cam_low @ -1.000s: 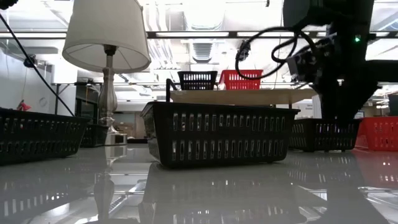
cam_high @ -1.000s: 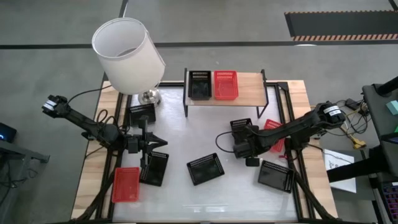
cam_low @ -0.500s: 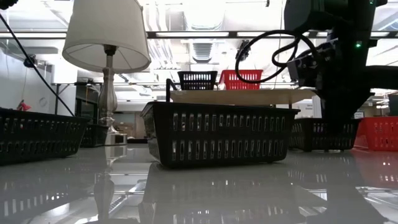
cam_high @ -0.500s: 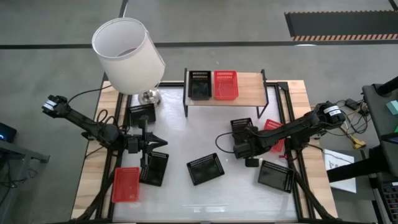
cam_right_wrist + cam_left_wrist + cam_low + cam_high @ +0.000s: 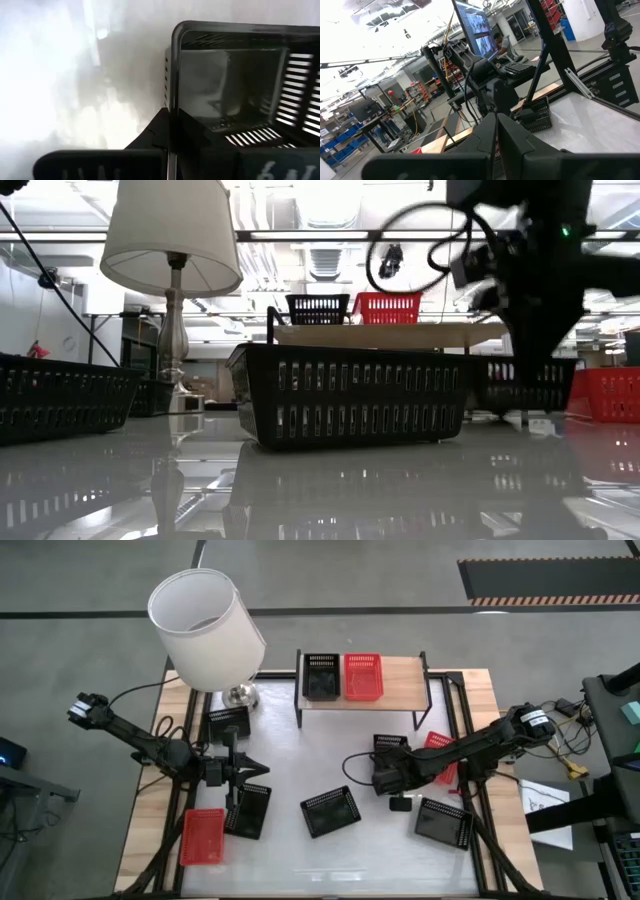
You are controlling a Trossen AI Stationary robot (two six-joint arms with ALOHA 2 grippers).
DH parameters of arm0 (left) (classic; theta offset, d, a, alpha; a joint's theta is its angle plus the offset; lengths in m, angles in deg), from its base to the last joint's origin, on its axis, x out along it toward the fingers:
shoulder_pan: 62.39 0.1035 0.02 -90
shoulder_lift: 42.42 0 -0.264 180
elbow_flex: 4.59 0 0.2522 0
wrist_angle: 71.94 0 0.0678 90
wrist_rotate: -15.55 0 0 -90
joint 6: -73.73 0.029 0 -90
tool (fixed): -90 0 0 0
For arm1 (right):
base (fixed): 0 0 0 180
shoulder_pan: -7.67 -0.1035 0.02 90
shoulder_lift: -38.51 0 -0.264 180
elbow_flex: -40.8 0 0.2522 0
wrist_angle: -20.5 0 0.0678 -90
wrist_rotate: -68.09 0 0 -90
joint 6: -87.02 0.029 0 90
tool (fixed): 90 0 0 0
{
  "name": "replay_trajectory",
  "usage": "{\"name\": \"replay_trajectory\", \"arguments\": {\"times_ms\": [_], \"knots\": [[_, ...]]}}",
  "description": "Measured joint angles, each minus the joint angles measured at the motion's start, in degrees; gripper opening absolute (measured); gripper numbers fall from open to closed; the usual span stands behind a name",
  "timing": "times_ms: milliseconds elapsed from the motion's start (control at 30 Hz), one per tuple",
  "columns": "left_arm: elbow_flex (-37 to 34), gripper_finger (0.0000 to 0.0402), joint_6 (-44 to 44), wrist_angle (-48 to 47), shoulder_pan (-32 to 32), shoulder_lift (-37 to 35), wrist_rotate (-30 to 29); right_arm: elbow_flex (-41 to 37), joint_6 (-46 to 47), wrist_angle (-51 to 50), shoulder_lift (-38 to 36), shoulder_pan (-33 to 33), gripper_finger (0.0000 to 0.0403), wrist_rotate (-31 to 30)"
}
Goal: Stack baskets on shelf by color
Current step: Put the black bin on the shelf
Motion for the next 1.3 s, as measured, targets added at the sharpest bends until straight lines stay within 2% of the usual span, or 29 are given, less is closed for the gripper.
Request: {"name": "replay_trajectory", "arguments": {"times_ms": [433,600,833,933,1100,1300], "knots": [[0.0,0.0000,0.0,0.0,0.0,0.0,0.0,19.2,0.6,-6.3,0.0,-2.8,0.0009,-0.1],[0.0,0.0000,0.0,0.0,0.0,0.0,0.0,26.1,-2.3,-6.5,0.0,-3.3,0.0009,-0.7],[0.0,0.0000,0.0,0.0,0.0,0.0,0.0,33.3,-9.7,-7.2,0.0,-3.3,0.0009,-5.0],[0.0,0.0000,0.0,0.0,0.0,0.0,0.0,36.6,-13.4,-10.7,0.0,-3.0,0.0009,-10.3],[0.0,0.0000,0.0,0.0,0.0,0.0,0.0,42.5,-17.4,-19.1,0.0,0.6,0.0009,-18.2],[0.0,0.0000,0.0,0.0,0.0,0.0,0.0,47.1,-22.3,-27.6,0.0,10.3,0.0009,-18.8]]}}
